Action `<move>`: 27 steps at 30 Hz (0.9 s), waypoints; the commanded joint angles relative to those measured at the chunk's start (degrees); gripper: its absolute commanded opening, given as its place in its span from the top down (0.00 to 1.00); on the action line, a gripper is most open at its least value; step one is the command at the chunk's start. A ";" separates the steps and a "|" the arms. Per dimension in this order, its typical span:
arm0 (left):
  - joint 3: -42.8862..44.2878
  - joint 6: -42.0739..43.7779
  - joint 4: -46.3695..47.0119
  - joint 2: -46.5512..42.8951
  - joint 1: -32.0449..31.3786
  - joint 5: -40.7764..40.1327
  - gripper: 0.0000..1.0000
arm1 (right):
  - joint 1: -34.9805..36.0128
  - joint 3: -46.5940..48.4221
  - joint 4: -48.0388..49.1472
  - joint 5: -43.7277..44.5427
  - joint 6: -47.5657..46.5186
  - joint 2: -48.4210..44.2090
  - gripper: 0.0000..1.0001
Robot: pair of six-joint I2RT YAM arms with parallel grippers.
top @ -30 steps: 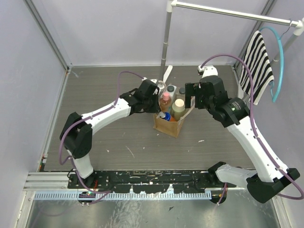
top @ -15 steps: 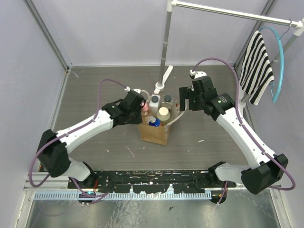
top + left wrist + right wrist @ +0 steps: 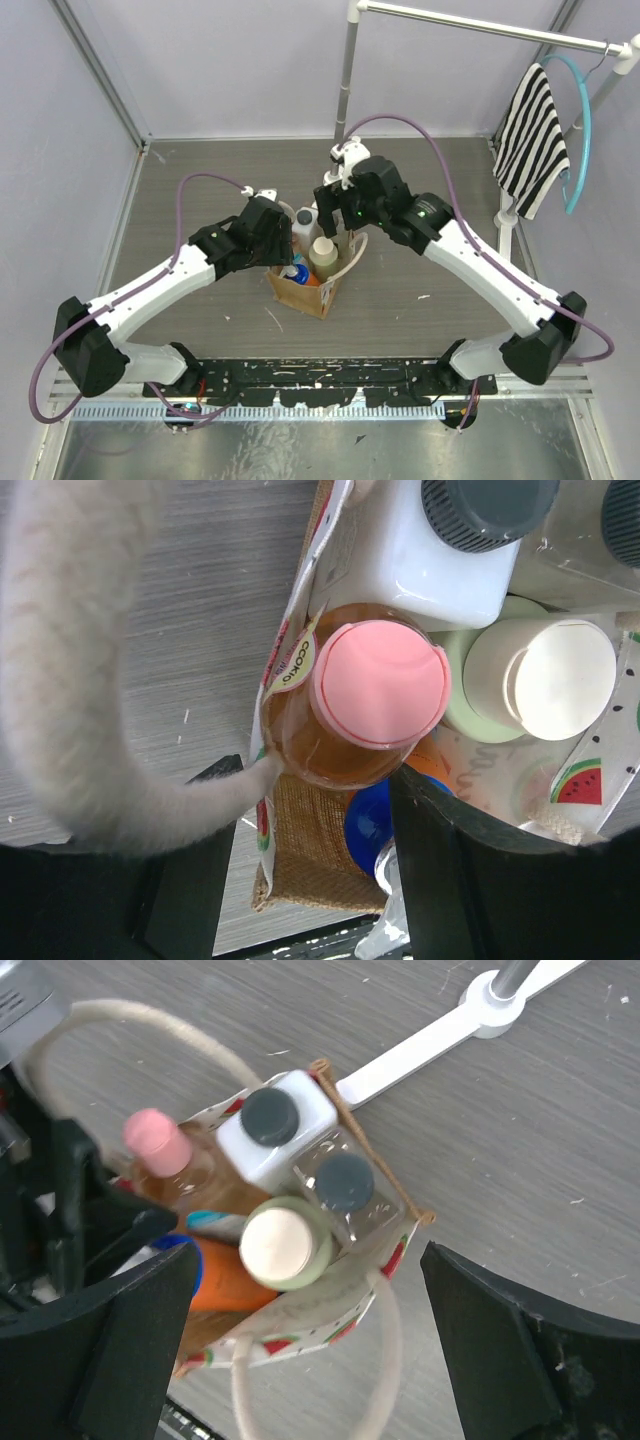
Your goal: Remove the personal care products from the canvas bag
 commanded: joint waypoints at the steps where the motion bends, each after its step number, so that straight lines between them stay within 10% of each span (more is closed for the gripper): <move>1: 0.76 -0.90 1.28 0.40 0.08 2.16 0.33 | -0.39 0.47 3.95 5.66 -4.94 7.07 0.00; 10: -0.63 -1.31 -0.21 -5.81 0.07 1.72 0.32 | -0.47 -5.24 12.17 8.16 -7.58 12.84 0.05; 18: -2.76 -1.84 0.52 -7.29 0.01 2.01 0.32 | -0.29 -3.97 12.88 0.94 -7.98 14.81 0.40; 27: -3.09 -2.03 1.49 -4.88 0.05 4.07 0.32 | 0.14 -2.88 11.46 -5.13 -12.88 16.06 0.40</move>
